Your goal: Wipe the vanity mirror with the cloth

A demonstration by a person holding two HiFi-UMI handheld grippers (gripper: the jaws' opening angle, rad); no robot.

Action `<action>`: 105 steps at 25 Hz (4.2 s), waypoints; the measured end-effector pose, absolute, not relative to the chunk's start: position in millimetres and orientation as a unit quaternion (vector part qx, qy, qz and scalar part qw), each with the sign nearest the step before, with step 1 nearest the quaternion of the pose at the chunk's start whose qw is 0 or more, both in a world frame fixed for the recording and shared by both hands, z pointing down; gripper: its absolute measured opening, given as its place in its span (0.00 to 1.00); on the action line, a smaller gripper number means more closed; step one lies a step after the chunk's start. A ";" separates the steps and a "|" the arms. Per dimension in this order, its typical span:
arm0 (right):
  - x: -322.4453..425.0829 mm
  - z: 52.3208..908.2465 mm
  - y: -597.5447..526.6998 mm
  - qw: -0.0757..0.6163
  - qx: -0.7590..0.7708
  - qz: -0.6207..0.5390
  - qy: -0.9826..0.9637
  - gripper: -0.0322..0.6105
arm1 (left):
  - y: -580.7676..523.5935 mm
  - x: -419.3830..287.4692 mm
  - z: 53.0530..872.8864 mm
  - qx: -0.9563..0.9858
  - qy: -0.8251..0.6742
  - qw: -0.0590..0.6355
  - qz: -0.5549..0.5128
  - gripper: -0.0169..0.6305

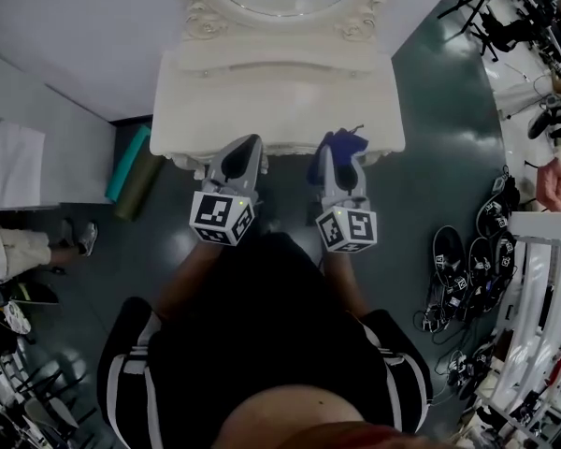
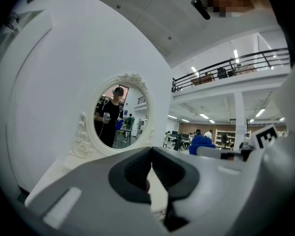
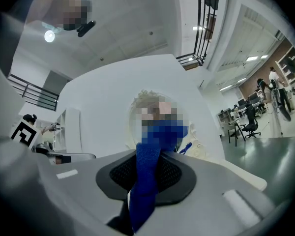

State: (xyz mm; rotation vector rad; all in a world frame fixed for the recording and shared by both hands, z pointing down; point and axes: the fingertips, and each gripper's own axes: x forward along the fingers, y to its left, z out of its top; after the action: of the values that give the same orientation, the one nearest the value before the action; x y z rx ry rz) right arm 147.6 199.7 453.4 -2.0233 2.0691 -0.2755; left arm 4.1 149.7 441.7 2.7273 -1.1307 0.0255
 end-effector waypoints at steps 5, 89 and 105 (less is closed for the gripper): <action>157.6 454.4 169.7 0.116 -0.694 -0.097 0.704 0.16 | 118.6 14.6 443.8 0.919 -0.381 0.103 0.007 0.05; 383.3 366.6 -264.5 0.227 -0.770 -0.023 0.596 0.16 | -216.1 99.2 398.8 0.923 -0.374 0.095 -0.009 0.05; 387.3 343.9 -283.3 0.254 -0.766 -0.012 0.590 0.16 | -227.5 83.5 393.7 0.916 -0.387 0.104 -0.016 0.05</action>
State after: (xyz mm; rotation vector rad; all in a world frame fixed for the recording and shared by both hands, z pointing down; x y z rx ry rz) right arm 387.3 -283.3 343.9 -2.0825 1.6029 -0.0320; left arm 83.5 -227.5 393.7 2.7019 -1.1413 -0.0460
